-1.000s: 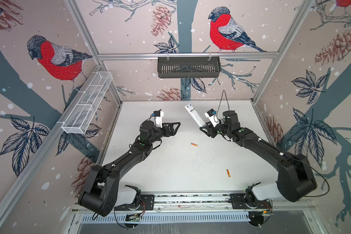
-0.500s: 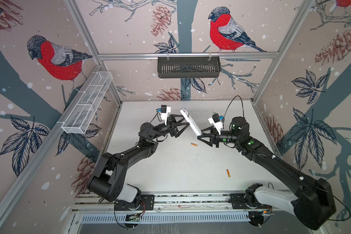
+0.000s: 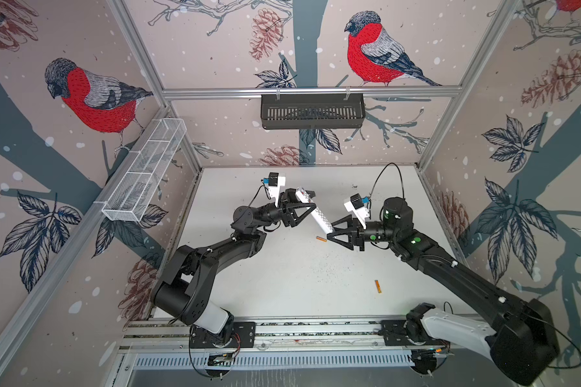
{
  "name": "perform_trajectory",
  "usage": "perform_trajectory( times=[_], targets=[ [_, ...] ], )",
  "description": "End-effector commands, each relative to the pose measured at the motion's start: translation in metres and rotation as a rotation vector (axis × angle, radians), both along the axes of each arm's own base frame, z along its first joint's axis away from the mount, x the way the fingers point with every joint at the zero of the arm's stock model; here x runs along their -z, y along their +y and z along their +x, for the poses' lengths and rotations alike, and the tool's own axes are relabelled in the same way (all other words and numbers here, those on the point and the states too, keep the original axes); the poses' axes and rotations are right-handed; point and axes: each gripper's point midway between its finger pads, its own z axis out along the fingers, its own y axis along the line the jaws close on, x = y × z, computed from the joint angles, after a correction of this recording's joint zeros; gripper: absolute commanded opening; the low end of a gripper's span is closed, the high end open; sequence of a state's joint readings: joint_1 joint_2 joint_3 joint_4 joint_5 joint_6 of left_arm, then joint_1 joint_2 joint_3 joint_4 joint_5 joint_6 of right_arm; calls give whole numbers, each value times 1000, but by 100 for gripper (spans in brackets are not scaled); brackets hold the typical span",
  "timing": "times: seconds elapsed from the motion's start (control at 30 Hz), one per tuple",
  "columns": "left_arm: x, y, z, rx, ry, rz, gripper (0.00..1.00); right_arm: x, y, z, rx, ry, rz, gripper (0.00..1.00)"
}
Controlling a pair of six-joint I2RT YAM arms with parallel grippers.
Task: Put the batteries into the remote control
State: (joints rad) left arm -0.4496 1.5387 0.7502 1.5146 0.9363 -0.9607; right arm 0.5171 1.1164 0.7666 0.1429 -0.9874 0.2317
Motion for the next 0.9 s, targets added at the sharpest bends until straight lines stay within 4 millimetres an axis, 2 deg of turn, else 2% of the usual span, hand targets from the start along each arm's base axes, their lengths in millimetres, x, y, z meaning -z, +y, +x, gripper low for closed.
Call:
perform_trajectory(
  times=[0.0,0.07,0.23,0.33,0.4,0.57,0.73,0.87],
  targets=[
    [-7,2,-9,34,-36,-31,69,-13,4,-3,-40,-57,43,42],
    [-3,1,-7,32,-31,-23,61,-11,4,-2,-38,-54,40,42],
    [7,-1,1,3,-3,6,54,-8,5,-1,-37,-49,40,44],
    [10,-2,6,-18,9,24,43,-8,5,1,-22,-57,36,48],
    [14,-3,11,-38,27,39,31,-9,4,3,-3,-60,32,57],
    [23,-4,25,-99,84,87,21,-12,5,15,107,-121,-13,77],
    [40,-4,48,-236,149,217,19,-12,12,29,271,-233,-102,81],
    [44,-3,55,-318,157,287,19,-11,17,48,394,-261,-159,80]
  ],
)
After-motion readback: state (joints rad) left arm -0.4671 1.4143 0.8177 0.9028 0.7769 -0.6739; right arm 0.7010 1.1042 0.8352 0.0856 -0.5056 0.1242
